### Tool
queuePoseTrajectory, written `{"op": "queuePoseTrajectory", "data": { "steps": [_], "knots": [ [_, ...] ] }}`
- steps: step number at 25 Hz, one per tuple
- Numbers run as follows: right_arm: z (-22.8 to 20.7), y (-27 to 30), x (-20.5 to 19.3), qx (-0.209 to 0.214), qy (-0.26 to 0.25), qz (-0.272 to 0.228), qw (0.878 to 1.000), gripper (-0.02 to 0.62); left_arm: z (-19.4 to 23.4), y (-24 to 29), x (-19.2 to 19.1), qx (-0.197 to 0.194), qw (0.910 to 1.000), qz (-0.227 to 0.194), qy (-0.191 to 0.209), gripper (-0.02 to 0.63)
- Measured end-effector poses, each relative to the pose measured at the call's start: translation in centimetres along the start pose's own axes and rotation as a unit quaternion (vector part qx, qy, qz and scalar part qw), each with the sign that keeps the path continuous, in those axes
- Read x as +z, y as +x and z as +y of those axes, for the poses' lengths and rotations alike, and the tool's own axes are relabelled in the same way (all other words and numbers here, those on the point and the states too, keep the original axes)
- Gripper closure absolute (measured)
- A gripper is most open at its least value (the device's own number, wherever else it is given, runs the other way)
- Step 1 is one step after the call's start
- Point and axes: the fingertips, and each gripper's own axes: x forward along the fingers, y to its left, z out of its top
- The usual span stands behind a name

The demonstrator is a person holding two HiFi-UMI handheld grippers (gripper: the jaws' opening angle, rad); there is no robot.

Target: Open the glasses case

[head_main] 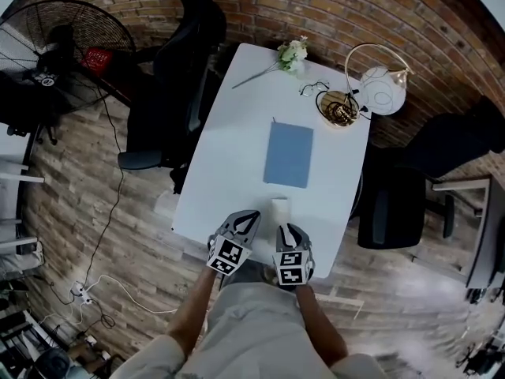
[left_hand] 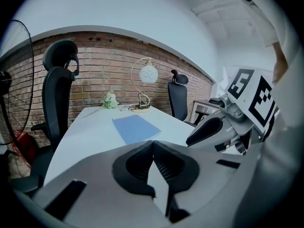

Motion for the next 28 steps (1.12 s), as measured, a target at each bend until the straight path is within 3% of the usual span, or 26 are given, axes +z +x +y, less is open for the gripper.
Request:
{"op": "queuePoseTrajectory", "data": {
  "steps": [13, 23, 28],
  "knots": [
    [1.1, 1.8, -1.5, -0.013, 0.009, 0.032, 0.999, 0.341, -0.1, 0.5, -1.5, -0.015, 0.9999, 0.006, 0.003, 0.603],
    [1.5, 3.8, -2.9, -0.030, 0.003, 0.069, 0.997, 0.237, 0.4, 0.1, -2.1, -0.006, 1.0000, 0.006, 0.001, 0.603],
    [1.6, 4.5, -3.8, -0.031, 0.007, 0.087, 0.996, 0.229, 0.5, 0.1, -2.6, -0.001, 1.0000, 0.006, -0.001, 0.603]
  ]
}}
